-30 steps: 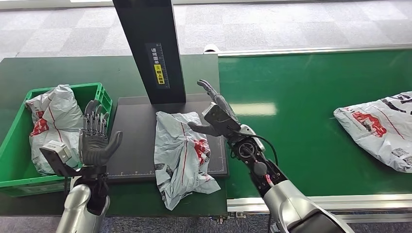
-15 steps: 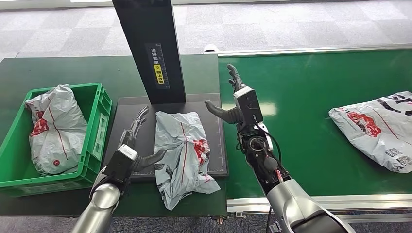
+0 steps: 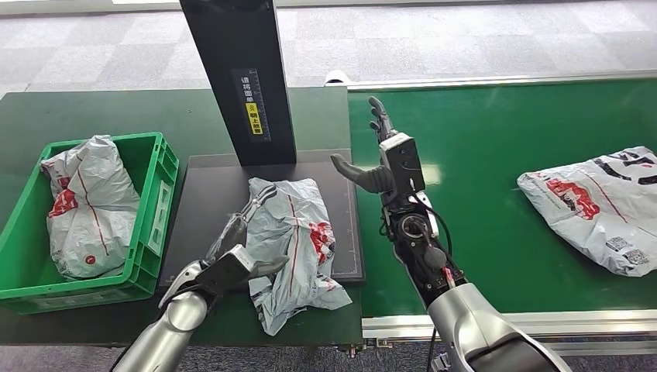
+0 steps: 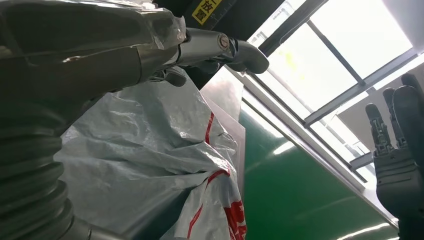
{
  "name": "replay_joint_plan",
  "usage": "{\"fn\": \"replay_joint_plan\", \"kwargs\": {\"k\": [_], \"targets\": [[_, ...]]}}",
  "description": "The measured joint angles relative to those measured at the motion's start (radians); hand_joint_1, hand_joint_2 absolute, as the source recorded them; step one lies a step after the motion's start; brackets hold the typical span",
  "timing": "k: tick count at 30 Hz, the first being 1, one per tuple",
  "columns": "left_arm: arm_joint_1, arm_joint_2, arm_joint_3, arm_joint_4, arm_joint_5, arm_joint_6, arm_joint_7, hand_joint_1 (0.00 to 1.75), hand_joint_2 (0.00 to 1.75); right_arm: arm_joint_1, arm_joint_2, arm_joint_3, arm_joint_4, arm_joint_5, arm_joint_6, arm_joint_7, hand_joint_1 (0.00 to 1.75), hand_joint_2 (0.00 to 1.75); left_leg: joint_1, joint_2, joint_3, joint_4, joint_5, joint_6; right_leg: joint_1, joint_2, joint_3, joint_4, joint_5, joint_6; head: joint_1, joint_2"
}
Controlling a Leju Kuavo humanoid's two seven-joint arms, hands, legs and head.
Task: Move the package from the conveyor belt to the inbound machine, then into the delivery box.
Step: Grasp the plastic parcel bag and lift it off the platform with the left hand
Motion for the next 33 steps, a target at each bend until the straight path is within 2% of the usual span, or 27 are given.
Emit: {"fn": "replay_joint_plan", "kwargs": {"k": [5,12,17,22,33], "targets": [[-0.008,0.004,-0.015,0.016,-0.030,-0.001,0.018,0.00,1.75,0.000,-0.005,0.000,0.000,-0.002,-0.001,0.000,0.00,1.75,0.000,0.000,0.000,0.000,0.000,0.000,0.000,0.000,0.000,0.000,0.000,0.000,0.000,0.000],[-0.036,0.006,-0.053,0.085,-0.196,-0.002,0.129,0.00,1.75,-0.005,-0.008,0.004,0.001,-0.011,-0.004,0.000,0.00,1.75,0.000,0.000,0.000,0.000,0.000,0.000,0.000,0.000,0.000,0.000,0.000,0.000,0.000,0.000],[-0.045,0.005,-0.069,0.136,-0.251,-0.053,0.165,0.00,1.75,-0.010,-0.007,0.016,0.007,-0.004,0.001,0.000,0.00,1.75,0.000,0.000,0.000,0.000,0.000,0.000,0.000,0.000,0.000,0.000,0.000,0.000,0.000,0.000],[-0.057,0.004,-0.081,0.163,-0.284,-0.079,0.163,0.00,1.75,-0.010,-0.007,0.026,0.009,0.010,0.003,0.006,0.00,1.75,0.000,-0.001,0.001,0.000,0.000,0.000,0.000,-0.001,0.001,0.000,0.000,0.000,0.000,0.000],[-0.066,0.005,-0.102,0.176,-0.293,-0.119,0.138,0.03,1.75,-0.010,-0.008,0.067,0.028,0.053,0.048,0.077,0.00,1.75,0.000,-0.003,0.002,0.000,0.001,0.001,0.000,-0.003,0.003,0.000,0.000,0.000,0.000,0.000]]}}
